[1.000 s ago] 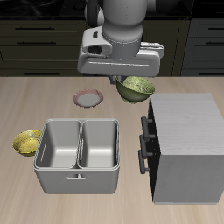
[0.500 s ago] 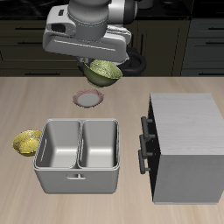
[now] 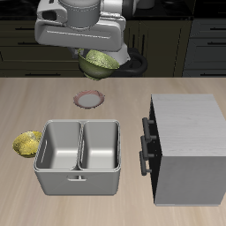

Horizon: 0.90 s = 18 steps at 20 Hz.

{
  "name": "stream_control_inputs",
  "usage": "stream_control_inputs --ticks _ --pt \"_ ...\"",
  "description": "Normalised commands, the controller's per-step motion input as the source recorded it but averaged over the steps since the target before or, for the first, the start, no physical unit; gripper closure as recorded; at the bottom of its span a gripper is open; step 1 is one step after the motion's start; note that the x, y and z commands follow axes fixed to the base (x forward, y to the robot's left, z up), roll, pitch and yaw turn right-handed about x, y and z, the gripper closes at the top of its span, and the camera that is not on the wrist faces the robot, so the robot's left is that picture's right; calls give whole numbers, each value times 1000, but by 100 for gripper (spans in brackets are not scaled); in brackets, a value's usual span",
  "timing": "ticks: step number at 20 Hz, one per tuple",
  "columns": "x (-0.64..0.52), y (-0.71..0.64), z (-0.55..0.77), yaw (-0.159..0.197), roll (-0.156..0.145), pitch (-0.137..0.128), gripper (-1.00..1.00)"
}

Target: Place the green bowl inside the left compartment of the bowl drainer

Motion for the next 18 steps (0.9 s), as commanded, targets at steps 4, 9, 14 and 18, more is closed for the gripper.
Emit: stream_control_inputs --ticks 4,9,14,18 --pt "232 -78 199 -19 73 -25 100" --pt "258 11 -20 -9 52 10 100" --pt "224 179 -26 -13 39 1 100" --pt "226 217 -104 -20 50 29 100"
